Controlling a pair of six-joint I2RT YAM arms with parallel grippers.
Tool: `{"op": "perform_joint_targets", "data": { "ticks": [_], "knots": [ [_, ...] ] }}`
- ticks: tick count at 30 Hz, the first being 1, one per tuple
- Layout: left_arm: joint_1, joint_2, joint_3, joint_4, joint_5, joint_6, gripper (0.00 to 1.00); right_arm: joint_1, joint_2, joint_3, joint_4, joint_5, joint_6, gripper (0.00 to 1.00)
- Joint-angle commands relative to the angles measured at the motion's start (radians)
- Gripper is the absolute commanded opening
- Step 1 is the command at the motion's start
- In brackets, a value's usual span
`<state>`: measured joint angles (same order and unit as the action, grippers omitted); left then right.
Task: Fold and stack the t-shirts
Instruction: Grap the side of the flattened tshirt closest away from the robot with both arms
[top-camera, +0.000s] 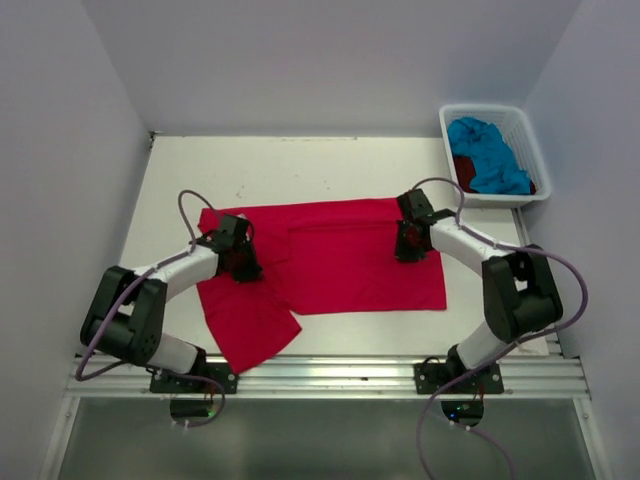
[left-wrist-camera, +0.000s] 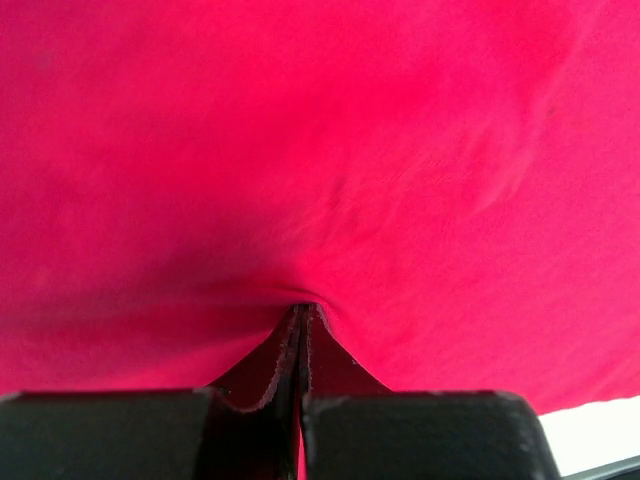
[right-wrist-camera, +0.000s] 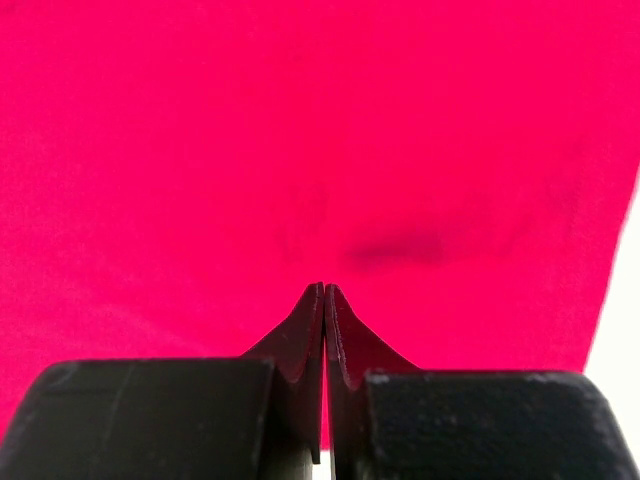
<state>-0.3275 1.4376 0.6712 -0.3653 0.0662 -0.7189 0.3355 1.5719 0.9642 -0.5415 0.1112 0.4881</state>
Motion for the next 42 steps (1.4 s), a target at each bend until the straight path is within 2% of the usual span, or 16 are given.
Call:
{"op": "perform_joint_targets", "data": {
  "ticks": [1, 8, 18, 25, 32, 38, 41, 42],
  "knots": [
    [-0.002, 0.098, 0.002, 0.106, -0.049, -0.007, 0.00, 0.002, 0.060, 0.056, 0.049, -0.018, 0.020, 0.00],
    [-0.002, 0.291, 0.102, 0.152, -0.063, 0.027, 0.00, 0.000, 0.183, 0.131, 0.063, -0.009, 0.023, 0.00],
    [0.057, 0.434, 0.312, 0.088, -0.106, 0.101, 0.00, -0.001, 0.382, 0.326, 0.022, 0.028, 0.010, 0.00],
    [0.113, 0.443, 0.329, 0.074, -0.075, 0.119, 0.00, 0.000, 0.360, 0.361, -0.005, 0.041, 0.004, 0.00],
    [0.117, 0.302, 0.289, -0.009, -0.094, 0.139, 0.00, -0.001, 0.237, 0.286, -0.037, 0.111, 0.000, 0.00],
    [0.119, 0.169, 0.249, -0.073, -0.077, 0.138, 0.00, 0.000, 0.171, 0.266, -0.046, 0.110, -0.005, 0.00],
    [0.111, 0.048, 0.249, -0.109, -0.045, 0.134, 0.00, 0.000, 0.117, 0.266, -0.044, 0.079, -0.025, 0.00],
    [0.098, -0.016, 0.254, -0.139, -0.025, 0.134, 0.00, 0.000, 0.102, 0.266, -0.057, 0.071, -0.034, 0.04]
  ]
}}
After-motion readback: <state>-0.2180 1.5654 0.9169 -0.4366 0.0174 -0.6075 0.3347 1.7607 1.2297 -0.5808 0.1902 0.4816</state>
